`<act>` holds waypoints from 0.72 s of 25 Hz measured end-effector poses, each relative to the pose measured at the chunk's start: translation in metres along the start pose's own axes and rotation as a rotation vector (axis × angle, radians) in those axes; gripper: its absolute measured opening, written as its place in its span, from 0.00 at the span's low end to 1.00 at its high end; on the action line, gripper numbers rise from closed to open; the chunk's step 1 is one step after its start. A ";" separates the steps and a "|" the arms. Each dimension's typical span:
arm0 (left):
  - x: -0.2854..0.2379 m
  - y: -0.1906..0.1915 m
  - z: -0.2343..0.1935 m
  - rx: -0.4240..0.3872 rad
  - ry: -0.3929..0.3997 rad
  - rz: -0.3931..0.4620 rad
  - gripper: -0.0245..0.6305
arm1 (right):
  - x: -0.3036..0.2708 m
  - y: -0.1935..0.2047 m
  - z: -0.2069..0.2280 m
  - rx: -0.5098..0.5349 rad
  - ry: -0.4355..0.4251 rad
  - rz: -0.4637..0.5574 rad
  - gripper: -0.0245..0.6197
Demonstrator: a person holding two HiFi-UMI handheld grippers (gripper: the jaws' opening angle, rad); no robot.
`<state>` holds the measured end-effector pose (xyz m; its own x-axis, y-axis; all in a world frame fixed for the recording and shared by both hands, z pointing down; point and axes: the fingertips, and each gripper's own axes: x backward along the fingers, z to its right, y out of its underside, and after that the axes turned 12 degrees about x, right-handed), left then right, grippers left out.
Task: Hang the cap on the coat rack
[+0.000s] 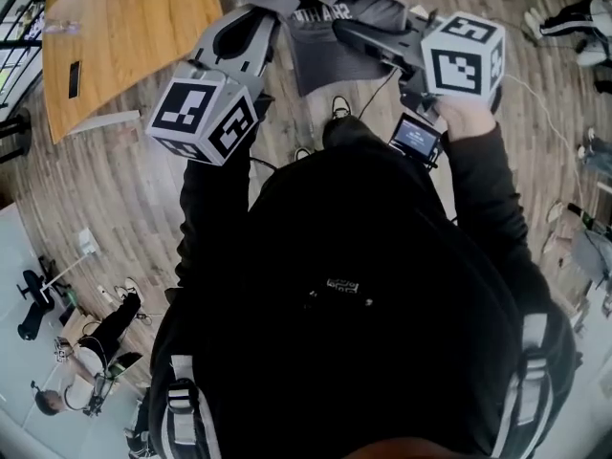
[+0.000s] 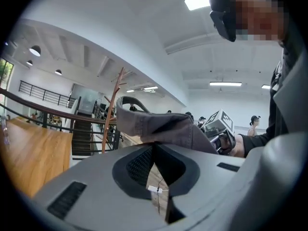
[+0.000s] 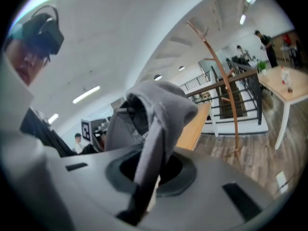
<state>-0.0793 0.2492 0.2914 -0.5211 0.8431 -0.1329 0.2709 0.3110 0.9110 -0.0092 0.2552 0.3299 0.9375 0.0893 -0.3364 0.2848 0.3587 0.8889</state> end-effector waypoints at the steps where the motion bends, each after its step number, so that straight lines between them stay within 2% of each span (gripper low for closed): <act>1: -0.018 0.004 -0.005 0.019 -0.006 -0.023 0.05 | 0.000 0.003 0.016 -0.068 -0.036 0.015 0.09; 3: -0.064 0.014 -0.015 0.057 -0.019 -0.073 0.05 | 0.005 0.009 0.058 -0.195 -0.091 0.033 0.09; 6: -0.116 0.023 -0.023 0.092 -0.034 -0.125 0.05 | 0.019 0.015 0.107 -0.244 -0.109 0.017 0.09; 10: -0.157 0.033 -0.037 0.103 -0.042 -0.167 0.05 | 0.020 0.018 0.149 -0.290 -0.157 0.016 0.09; 14: -0.188 0.040 -0.041 0.108 -0.059 -0.222 0.05 | 0.019 0.034 0.179 -0.448 -0.264 0.058 0.09; 18: -0.215 0.049 -0.044 0.115 -0.068 -0.256 0.05 | 0.024 0.061 0.213 -0.528 -0.284 0.078 0.09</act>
<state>0.0108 0.0636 0.3813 -0.5297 0.7572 -0.3823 0.2294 0.5618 0.7948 0.0736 0.0809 0.4423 0.9891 -0.0912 -0.1156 0.1431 0.7803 0.6088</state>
